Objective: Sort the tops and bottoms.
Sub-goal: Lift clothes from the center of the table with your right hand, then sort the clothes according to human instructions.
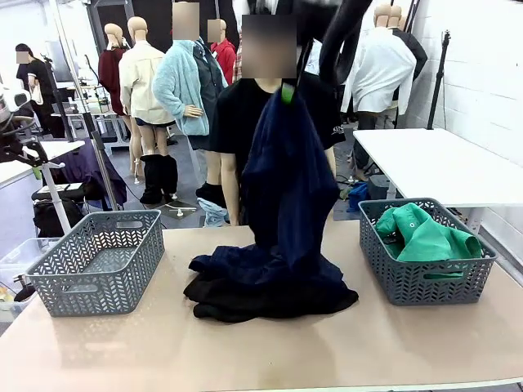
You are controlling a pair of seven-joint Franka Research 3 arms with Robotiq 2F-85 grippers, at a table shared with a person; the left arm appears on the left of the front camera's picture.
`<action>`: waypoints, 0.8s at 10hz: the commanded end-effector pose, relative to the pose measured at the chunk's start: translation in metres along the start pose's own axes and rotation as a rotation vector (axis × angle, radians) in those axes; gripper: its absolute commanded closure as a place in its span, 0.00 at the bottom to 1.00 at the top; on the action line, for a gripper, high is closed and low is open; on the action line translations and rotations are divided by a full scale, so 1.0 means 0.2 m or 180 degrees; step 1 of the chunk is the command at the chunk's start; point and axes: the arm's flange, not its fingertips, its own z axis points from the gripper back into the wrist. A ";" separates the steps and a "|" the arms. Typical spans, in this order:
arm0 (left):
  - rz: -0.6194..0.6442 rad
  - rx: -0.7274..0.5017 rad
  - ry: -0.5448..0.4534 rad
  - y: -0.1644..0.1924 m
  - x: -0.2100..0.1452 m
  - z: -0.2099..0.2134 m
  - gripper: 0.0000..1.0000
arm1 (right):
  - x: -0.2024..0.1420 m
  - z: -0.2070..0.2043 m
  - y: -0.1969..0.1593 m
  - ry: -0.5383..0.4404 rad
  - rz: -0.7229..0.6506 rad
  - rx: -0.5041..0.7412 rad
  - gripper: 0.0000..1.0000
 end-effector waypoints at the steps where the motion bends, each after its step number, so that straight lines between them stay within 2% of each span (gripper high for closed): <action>1: 0.0041 0.0068 -0.0006 0.00 -0.01 0.01 0.00 | 0.10 0.22 -0.05 -0.0035 -0.0167 -0.0145 1.00; 4: 0.0041 0.0068 -0.0006 0.00 -0.01 0.01 0.00 | 0.14 0.44 0.00 0.0025 -0.0381 -0.0304 1.00; 8: 0.0041 0.0068 -0.0006 0.00 -0.01 0.01 0.00 | 0.08 0.45 0.02 -0.0058 -0.0266 -0.0251 1.00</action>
